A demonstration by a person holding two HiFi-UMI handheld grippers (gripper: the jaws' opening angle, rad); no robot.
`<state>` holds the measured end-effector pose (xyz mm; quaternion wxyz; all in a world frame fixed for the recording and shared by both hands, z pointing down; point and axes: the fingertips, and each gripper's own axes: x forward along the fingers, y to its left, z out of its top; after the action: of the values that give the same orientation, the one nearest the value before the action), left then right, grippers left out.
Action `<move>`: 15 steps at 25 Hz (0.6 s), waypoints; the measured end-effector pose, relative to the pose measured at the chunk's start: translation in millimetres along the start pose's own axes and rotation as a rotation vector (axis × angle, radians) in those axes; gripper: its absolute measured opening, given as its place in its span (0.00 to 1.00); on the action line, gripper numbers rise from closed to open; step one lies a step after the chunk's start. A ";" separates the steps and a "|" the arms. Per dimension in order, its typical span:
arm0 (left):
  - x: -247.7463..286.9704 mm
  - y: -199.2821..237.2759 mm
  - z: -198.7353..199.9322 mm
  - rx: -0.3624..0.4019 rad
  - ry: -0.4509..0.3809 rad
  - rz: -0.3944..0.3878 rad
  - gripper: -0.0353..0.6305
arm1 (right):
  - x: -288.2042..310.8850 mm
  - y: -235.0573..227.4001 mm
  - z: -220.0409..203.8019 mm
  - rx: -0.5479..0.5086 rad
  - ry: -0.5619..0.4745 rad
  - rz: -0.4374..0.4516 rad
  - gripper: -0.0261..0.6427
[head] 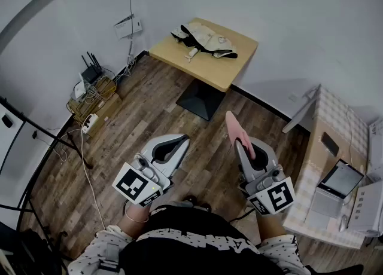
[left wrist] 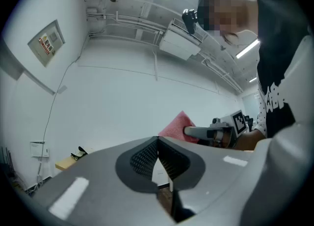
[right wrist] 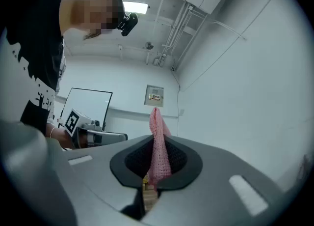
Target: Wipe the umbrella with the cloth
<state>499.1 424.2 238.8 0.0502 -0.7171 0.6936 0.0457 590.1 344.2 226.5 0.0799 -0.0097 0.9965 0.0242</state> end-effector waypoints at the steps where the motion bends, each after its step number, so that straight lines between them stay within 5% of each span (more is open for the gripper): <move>1: 0.5 0.1 0.1 0.001 -0.001 -0.001 0.06 | 0.2 0.5 0.0 -0.004 -0.001 0.003 0.08; 15: 9.2 -13.5 -4.3 -0.008 0.007 0.006 0.06 | -16.8 -9.6 -0.1 -0.009 -0.007 0.018 0.08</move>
<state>512.9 415.0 242.0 0.0449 -0.7155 0.6956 0.0464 606.9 334.8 228.8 0.0833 -0.0010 0.9961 0.0293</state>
